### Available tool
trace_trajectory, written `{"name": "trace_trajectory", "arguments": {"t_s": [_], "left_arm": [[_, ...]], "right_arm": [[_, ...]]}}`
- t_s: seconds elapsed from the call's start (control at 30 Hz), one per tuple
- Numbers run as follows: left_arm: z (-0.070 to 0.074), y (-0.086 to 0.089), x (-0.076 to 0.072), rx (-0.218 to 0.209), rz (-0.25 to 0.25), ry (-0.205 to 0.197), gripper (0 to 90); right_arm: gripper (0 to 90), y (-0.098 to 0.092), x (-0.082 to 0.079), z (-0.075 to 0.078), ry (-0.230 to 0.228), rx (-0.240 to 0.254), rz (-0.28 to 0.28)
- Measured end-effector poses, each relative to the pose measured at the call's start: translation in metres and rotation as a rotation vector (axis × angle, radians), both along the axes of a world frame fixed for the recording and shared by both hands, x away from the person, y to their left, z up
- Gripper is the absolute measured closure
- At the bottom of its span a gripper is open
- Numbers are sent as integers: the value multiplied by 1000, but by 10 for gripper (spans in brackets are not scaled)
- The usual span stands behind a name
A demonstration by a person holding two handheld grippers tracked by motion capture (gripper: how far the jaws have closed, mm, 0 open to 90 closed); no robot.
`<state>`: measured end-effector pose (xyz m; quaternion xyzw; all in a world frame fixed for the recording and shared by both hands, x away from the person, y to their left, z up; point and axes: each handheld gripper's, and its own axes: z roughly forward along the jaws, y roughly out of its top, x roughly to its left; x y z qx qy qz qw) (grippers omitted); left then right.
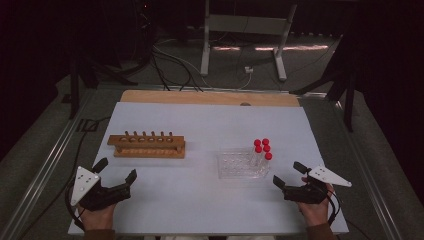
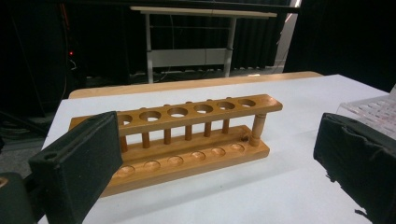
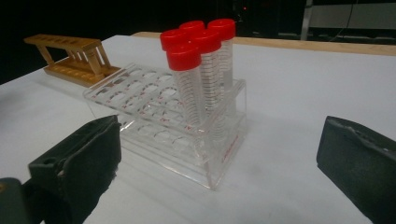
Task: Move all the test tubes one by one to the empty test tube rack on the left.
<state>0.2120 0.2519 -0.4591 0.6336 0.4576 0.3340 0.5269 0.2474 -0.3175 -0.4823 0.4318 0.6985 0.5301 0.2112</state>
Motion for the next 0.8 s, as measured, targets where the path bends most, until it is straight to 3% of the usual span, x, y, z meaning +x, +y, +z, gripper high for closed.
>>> {"name": "trace_trajectory", "arguments": {"t_s": [0.33,0.57,0.8], "left_arm": [[-4,1,1,-2,24,16,11],[-6,2,1,-10,42,26,12],[-8,3,1,-16,63,33,12]], "right_arm": [[1,-4,1,1,-31,26,-7],[2,4,1,6,-73,15,18],[129,14,7,13,-63,-14,53]]}}
